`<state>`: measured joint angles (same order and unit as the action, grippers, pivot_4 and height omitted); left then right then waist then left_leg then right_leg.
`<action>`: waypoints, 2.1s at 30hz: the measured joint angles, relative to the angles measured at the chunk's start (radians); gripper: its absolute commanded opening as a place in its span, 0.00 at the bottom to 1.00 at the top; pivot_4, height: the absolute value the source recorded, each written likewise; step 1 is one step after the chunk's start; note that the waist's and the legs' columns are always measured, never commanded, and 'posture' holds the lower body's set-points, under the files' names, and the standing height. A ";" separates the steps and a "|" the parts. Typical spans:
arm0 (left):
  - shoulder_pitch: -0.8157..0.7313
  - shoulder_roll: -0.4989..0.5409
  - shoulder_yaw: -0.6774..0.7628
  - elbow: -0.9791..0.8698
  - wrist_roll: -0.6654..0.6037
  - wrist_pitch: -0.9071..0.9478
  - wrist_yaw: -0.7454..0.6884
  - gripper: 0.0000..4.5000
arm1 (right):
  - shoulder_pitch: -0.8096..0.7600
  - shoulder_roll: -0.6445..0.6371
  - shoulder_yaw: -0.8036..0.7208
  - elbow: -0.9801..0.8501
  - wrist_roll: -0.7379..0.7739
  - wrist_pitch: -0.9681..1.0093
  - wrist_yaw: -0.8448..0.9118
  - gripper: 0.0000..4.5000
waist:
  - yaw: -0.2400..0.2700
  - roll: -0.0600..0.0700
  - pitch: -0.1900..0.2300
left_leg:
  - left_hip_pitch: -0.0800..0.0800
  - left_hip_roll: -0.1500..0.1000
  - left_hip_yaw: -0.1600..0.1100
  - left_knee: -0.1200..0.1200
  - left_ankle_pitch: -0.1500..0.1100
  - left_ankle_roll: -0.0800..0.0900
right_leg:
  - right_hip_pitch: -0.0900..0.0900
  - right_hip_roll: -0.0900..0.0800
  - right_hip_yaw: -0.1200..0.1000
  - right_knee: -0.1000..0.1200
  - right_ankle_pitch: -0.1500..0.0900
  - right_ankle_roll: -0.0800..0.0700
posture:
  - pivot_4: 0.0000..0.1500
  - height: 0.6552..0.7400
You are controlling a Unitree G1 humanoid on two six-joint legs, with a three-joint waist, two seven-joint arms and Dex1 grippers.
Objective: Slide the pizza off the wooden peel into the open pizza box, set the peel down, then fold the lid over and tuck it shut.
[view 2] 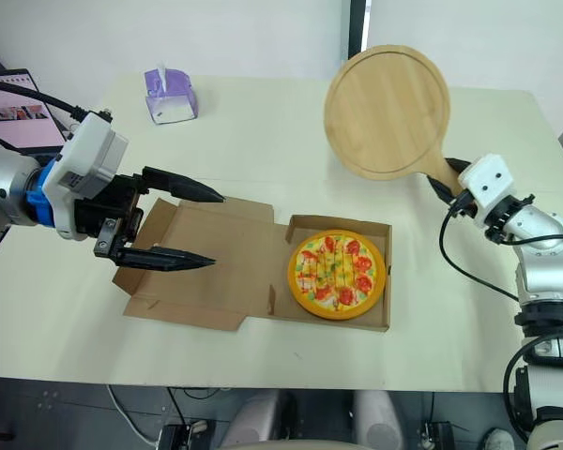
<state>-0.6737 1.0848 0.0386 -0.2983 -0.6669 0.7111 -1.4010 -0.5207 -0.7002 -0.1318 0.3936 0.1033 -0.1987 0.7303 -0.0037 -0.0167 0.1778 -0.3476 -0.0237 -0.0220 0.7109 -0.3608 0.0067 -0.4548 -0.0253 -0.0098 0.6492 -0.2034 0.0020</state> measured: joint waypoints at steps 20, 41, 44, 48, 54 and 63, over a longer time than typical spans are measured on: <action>-0.018 -0.146 -0.045 0.032 0.007 -0.057 0.014 1.00 | 0.653 -0.067 -0.476 -0.602 0.353 1.105 -0.157 0.36 | -0.002 0.002 -0.002 | 0.002 0.002 0.001 0.000 -0.003 0.006 | 0.005 0.003 0.002 -0.001 0.000 0.000 | 1.00 1.00; -0.011 -0.171 -0.024 0.054 0.006 -0.033 0.101 1.00 | 0.385 -0.185 -0.347 -0.683 0.344 1.069 -0.172 0.99 | -0.007 0.002 -0.002 | 0.004 0.003 -0.001 0.001 -0.003 0.005 | 0.006 0.004 0.000 -0.002 0.000 0.001 | 1.00 1.00; 0.038 -0.177 0.043 0.049 -0.002 0.013 0.203 1.00 | 0.241 -0.171 -0.187 -0.645 0.338 0.975 -0.097 0.99 | -0.012 0.002 -0.002 | 0.004 0.002 -0.001 0.001 -0.003 0.005 | 0.006 0.003 0.000 -0.002 0.000 0.001 | 1.00 1.00; 0.264 -0.220 0.218 -0.078 -0.052 0.138 0.419 1.00 | 0.023 -0.061 0.001 -0.589 0.321 0.832 -0.002 0.99 | -0.022 0.001 -0.001 | 0.003 0.003 -0.002 0.001 -0.001 0.002 | 0.005 0.002 -0.001 -0.002 0.000 0.001 | 1.00 1.00; 0.491 -0.350 0.503 -0.269 -0.270 0.300 0.700 1.00 | -0.108 0.069 0.182 -0.563 0.324 0.766 0.128 0.99 | -0.003 0.000 0.000 | 0.000 0.001 -0.002 0.001 -0.001 0.001 | 0.002 -0.002 -0.001 -0.003 0.001 0.001 | 1.00 1.00; 1.258 -0.825 0.719 -0.518 -0.719 0.212 1.117 1.00 | -0.290 0.228 0.348 -0.536 0.349 0.755 0.282 0.99 | 0.010 -0.006 -0.004 | 0.002 0.000 -0.004 0.001 -0.002 0.000 | 0.004 -0.005 -0.004 -0.003 0.001 0.000 | 1.00 1.00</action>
<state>0.5845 0.2595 0.7580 -0.8161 -1.3855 0.9231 -0.2841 -0.8110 -0.4726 0.2162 -0.1427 0.4528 0.5563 1.0119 0.0062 -0.0227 0.1743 -0.3452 -0.0234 -0.0259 0.7123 -0.3629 0.0071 -0.4505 -0.0300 -0.0135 0.6457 -0.2022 0.0017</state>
